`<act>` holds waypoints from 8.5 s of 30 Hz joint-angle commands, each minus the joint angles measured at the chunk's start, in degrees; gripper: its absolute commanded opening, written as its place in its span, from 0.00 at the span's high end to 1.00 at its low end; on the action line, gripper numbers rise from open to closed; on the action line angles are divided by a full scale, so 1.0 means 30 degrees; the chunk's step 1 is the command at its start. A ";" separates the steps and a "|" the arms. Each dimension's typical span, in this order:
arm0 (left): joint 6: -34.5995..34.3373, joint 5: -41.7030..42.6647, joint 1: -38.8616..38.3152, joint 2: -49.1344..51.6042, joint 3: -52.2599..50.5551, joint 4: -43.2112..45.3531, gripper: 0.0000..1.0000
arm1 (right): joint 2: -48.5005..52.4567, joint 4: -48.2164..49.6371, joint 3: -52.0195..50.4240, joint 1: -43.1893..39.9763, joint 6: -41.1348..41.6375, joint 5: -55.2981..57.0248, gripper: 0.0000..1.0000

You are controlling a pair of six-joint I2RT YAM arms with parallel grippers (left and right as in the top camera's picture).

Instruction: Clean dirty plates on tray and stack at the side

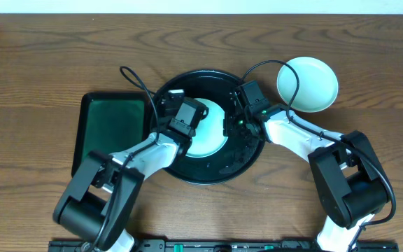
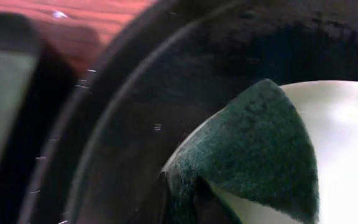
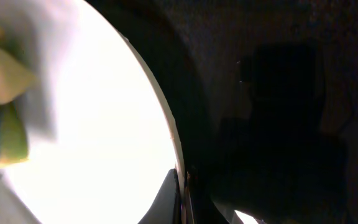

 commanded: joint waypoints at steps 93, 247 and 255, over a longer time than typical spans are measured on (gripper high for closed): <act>-0.0117 0.7482 1.1730 -1.1650 -0.0255 -0.8408 0.20 | -0.6149 0.0758 0.0867 -1.3741 -0.4058 0.0321 0.99; -0.0117 0.7482 1.1730 -1.1650 -0.0255 -0.8408 0.20 | -3.6501 0.5064 -2.0604 -0.9049 -1.0914 -0.1013 0.01; -0.0117 0.7482 1.1730 -1.1650 -0.0255 -0.8408 0.20 | -3.6501 0.5056 -2.0604 -0.9041 -1.3180 -0.1027 0.01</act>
